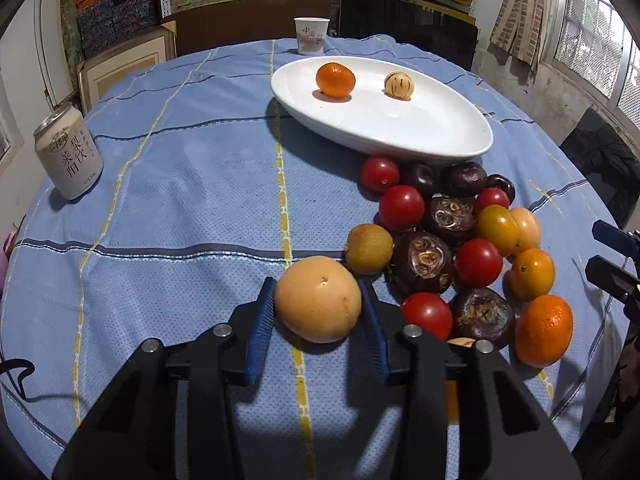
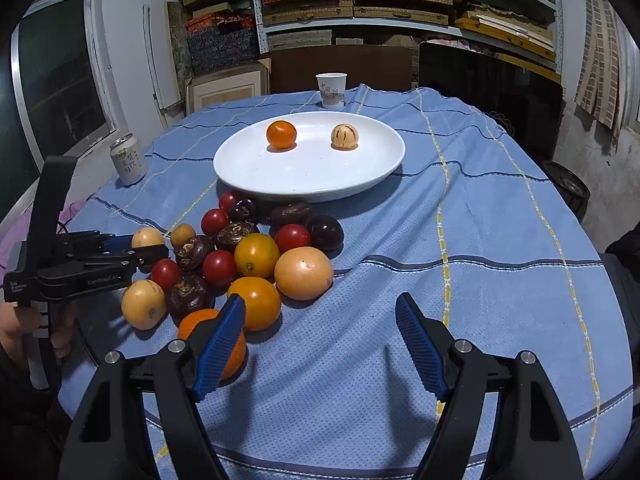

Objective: Organize fruits
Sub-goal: 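Grasp the mandarin orange with the right gripper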

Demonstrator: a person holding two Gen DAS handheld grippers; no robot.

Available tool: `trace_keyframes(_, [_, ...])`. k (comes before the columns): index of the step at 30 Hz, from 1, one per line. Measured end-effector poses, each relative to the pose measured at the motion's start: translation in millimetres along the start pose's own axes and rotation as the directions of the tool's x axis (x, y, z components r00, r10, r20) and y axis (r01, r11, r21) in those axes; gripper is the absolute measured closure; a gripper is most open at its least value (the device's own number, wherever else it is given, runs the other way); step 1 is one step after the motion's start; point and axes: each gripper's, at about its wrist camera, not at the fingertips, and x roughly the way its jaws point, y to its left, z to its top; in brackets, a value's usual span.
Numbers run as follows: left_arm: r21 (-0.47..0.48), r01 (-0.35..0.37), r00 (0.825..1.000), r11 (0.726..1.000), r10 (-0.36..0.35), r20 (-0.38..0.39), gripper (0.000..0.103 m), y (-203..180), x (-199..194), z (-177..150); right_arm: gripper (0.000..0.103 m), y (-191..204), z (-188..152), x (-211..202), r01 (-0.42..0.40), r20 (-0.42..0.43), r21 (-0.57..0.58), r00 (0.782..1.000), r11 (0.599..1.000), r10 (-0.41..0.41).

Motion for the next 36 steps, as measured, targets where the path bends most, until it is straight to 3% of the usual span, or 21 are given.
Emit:
trace_keyframes(5, [-0.042, 0.020, 0.999, 0.999, -0.018, 0.044, 0.063, 6.5, -7.7, -0.6, 0.025, -0.2, -1.2, 0.4, 0.000, 0.000, 0.005, 1.000, 1.000, 0.000])
trace_keyframes(12, [-0.090, 0.023, 0.996, 0.996, -0.015, 0.085, 0.063, 15.7, -14.7, -2.4, 0.025, 32.1, -10.5, 2.8, -0.158, -0.067, -0.100, 0.986, 0.982, 0.152])
trace_keyframes(19, [-0.096, 0.031, 0.996, 0.995, -0.023, 0.082, 0.063, 17.4, -13.7, -2.8, 0.025, 54.8, -17.9, 17.8, -0.200, -0.123, -0.141, 0.975, 0.970, 0.183])
trace_keyframes(21, [-0.102, 0.034, 0.997, 0.994, -0.026, 0.079, 0.063, 19.6, -12.8, -3.7, 0.029, 55.7, -18.0, 22.7, -0.204, -0.125, -0.126, 0.974, 0.971, 0.189])
trace_keyframes(23, [-0.109, 0.038, 0.996, 0.993, -0.029, 0.078, 0.063, 21.2, -12.7, -4.2, 0.050, 55.7, -18.2, 26.0, -0.219, -0.138, -0.117, 0.970, 0.969, 0.202])
trace_keyframes(24, [-0.110, 0.039, 0.996, 0.993, -0.030, 0.078, 0.063, 21.6, -12.7, -4.4, 0.055, 56.1, -19.0, 27.8, -0.227, -0.149, -0.114, 0.966, 0.967, 0.209])
trace_keyframes(36, [-0.110, 0.041, 0.996, 0.993, -0.032, 0.082, 0.062, 21.1, -12.7, -4.4, 0.056, 48.8, -20.3, 20.9, -0.216, -0.128, -0.088, 0.971, 0.972, 0.204])
